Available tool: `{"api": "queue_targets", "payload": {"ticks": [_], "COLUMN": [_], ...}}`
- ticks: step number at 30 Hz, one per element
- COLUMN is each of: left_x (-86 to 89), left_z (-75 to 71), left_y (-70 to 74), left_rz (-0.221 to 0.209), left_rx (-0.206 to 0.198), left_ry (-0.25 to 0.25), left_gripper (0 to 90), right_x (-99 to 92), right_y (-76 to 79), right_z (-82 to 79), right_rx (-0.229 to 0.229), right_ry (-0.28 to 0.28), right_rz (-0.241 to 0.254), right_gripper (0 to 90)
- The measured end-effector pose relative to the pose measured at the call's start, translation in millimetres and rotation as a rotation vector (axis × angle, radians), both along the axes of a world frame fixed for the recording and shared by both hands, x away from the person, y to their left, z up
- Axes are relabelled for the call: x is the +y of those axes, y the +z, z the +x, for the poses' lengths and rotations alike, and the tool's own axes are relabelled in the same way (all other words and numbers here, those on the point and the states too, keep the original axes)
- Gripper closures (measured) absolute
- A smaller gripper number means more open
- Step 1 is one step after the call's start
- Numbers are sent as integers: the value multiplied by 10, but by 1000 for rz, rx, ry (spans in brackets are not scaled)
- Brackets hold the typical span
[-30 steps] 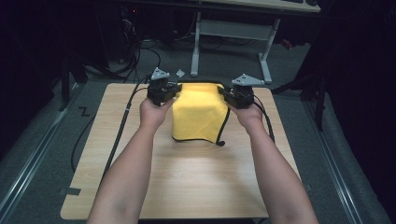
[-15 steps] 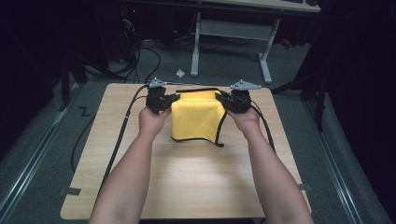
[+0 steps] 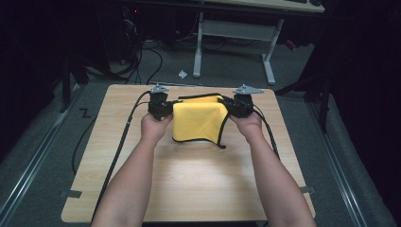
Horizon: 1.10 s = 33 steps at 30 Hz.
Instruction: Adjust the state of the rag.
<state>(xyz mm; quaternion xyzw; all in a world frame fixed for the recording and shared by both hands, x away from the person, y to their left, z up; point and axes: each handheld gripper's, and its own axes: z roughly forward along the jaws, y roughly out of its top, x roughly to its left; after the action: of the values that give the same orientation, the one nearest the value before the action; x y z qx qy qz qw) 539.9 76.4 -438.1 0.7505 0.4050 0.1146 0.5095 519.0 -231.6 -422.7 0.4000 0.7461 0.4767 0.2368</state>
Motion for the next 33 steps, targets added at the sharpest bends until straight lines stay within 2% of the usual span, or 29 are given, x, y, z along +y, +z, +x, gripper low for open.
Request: {"api": "queue_targets", "payload": {"ticks": [13, 16, 18, 23, 28, 31, 33], "left_x": [28, 37, 45, 45, 44, 65, 102], "left_z": [-32, -35, -38, -47, -55, -50, -42], "left_y": [-125, -141, -138, -122, -110, -101, -92], "left_rz": [-7, -11, -16, -18, -6, -11, -33], "left_rx": [37, 52, 58, 64, 63, 72, 78], "left_ry": [-8, -14, -16, -16, -12, 1, 26], "left_gripper": [854, 851, 843, 821, 814, 766, 712], "right_x": [-18, -31, -40, -105, -138, -200, -230], "right_y": [-153, -174, -166, -119, -21, 45, 72], "right_z": [26, 30, 34, 41, 34, 37, 34], "right_rx": [54, 79, 94, 80, 49, 41, 32], "right_ry": [-5, -15, -31, -92, -131, -150, -161], "right_rz": [45, 62, 62, 40, 17, 34, 29], "right_gripper": [759, 720, 662, 532, 510, 505, 505]}}
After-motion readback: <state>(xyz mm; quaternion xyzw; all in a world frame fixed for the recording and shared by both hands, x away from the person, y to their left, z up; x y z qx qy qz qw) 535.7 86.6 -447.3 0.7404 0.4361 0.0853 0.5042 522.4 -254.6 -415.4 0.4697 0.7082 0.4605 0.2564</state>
